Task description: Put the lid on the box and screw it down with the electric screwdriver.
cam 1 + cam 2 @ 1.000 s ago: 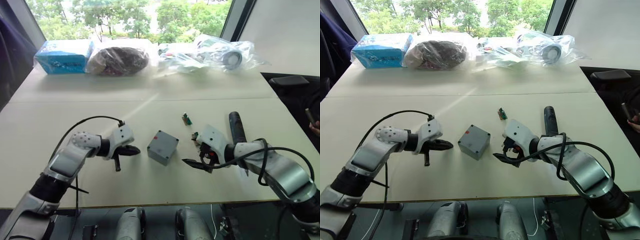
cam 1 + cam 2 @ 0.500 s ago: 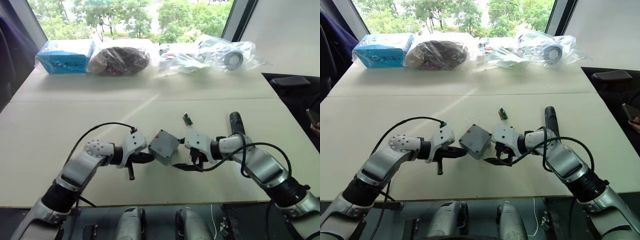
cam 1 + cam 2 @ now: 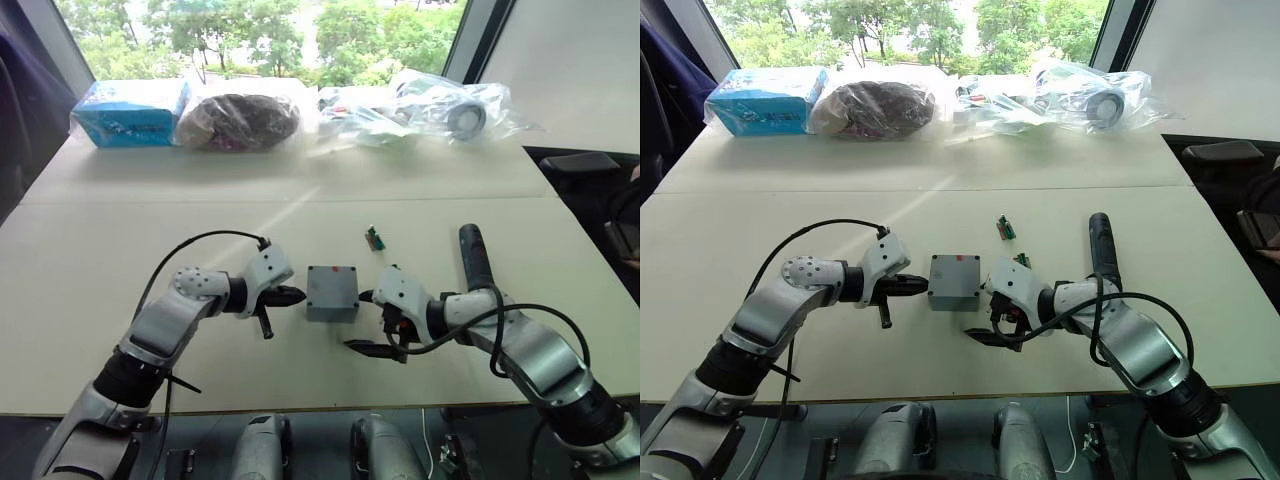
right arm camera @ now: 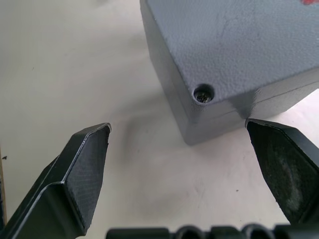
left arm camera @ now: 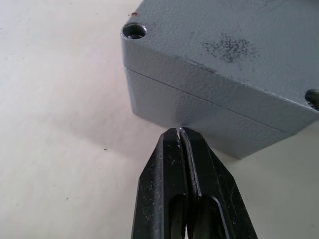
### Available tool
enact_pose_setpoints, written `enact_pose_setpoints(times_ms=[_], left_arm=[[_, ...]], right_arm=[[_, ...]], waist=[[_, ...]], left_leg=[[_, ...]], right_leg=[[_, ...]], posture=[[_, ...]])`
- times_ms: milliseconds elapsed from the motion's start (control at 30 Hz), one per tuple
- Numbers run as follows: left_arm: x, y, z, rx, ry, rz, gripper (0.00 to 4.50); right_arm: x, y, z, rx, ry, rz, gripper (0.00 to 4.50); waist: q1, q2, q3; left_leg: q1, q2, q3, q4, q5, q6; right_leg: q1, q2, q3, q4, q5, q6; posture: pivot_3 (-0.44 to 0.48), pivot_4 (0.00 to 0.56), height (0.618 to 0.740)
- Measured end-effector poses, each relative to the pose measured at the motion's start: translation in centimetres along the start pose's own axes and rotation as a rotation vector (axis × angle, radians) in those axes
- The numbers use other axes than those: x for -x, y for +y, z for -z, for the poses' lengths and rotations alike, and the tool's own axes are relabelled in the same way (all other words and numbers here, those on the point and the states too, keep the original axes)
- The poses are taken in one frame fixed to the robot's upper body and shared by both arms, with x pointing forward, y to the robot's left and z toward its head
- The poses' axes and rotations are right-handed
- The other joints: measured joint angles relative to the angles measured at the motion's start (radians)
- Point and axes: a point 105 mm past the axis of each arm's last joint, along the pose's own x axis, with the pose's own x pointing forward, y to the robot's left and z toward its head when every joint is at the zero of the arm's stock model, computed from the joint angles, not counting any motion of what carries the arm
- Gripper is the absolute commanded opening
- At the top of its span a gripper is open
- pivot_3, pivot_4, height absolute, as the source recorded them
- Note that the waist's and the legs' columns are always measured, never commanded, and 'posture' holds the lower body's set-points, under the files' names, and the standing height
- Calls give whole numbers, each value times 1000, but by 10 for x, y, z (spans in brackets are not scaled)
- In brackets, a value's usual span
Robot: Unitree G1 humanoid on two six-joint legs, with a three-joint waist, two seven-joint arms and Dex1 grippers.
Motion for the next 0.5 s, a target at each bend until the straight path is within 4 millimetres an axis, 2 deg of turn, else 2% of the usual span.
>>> enact_pose_setpoints(times_ms=[233, 333, 433, 500], left_arm=[[3, -3, -1, -10, -4, 28, 0], [14, -1, 1, -5, -3, 42, 0], [33, 9, -2, 5, -13, 17, 0], [39, 11, -3, 15, -17, 22, 0]], right_arm=[[2, 1, -1, -3, -7, 15, 4496], [17, -5, -9, -38, -61, 48, 4496], [41, -24, -20, -101, -139, 132, 4496], [46, -28, -24, -135, -177, 141, 4496]], waist=[[0, 0, 0], [-1, 0, 0], [1, 0, 0], [0, 0, 0]], left_leg=[[0, 0, 0, 0, 0, 0], [0, 0, 0, 0, 0, 0], [0, 0, -1, 0, 0, 0], [0, 0, -1, 0, 0, 0]], right_leg=[[0, 0, 0, 0, 0, 0], [0, 0, 0, 0, 0, 0], [0, 0, 0, 0, 0, 0], [0, 0, 0, 0, 0, 0]], posture=[[0, 150, 740], [0, 150, 740], [0, 150, 740], [0, 150, 740]])
